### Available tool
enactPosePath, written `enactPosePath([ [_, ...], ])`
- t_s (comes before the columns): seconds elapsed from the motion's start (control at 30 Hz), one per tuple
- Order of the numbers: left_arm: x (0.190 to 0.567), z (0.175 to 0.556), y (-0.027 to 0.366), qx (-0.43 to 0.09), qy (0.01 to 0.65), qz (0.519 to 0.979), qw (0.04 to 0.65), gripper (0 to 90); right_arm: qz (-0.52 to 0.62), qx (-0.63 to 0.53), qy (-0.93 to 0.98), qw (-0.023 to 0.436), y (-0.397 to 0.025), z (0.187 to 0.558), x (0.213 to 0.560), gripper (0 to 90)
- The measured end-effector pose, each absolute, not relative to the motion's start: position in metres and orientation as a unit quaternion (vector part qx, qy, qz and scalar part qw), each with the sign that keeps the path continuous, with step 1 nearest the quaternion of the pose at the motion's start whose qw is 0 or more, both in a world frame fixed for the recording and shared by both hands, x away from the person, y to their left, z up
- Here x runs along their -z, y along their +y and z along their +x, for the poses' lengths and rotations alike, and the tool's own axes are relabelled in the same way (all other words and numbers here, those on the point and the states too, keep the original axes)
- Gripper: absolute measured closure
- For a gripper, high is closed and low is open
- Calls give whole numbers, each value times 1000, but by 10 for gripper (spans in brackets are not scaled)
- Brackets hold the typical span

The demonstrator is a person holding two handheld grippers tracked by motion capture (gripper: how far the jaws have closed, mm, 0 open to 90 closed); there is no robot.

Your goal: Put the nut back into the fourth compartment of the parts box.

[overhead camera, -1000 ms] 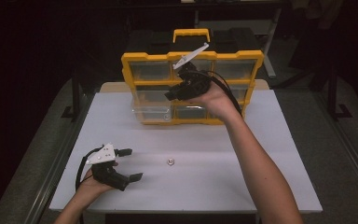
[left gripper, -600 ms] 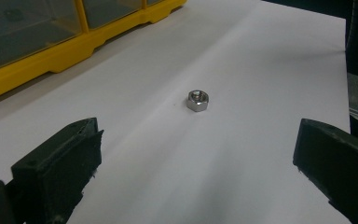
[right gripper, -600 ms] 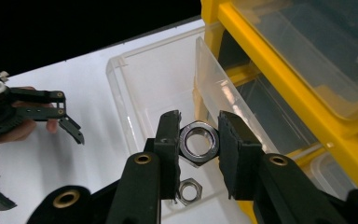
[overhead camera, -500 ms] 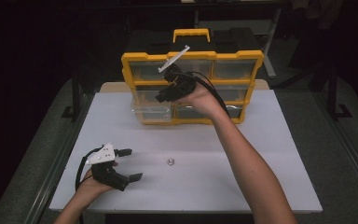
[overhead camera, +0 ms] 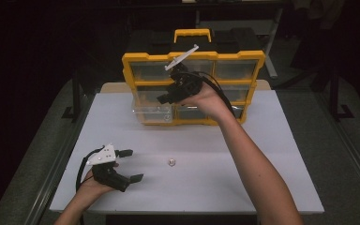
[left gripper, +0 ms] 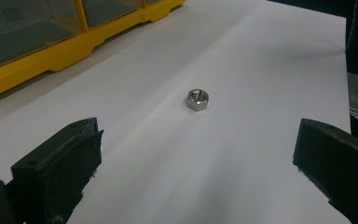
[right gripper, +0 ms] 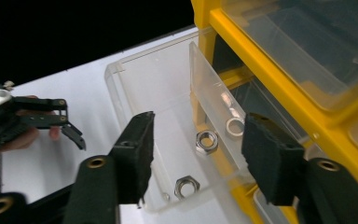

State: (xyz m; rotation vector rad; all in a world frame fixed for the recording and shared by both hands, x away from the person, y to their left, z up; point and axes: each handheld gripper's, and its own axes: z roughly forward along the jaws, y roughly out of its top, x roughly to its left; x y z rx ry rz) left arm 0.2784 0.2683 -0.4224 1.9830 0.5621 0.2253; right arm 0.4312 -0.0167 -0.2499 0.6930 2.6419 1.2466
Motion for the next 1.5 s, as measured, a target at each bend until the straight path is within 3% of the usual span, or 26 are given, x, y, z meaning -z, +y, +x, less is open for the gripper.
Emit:
enactPosePath([
  [0.4, 423, 278, 268, -94, 233, 824, 507, 11, 234, -422, 872, 78, -47, 410, 263, 265],
  [1.5, 423, 278, 268, -91, 236, 826, 504, 11, 230, -408, 883, 44, -49, 367, 350, 235],
])
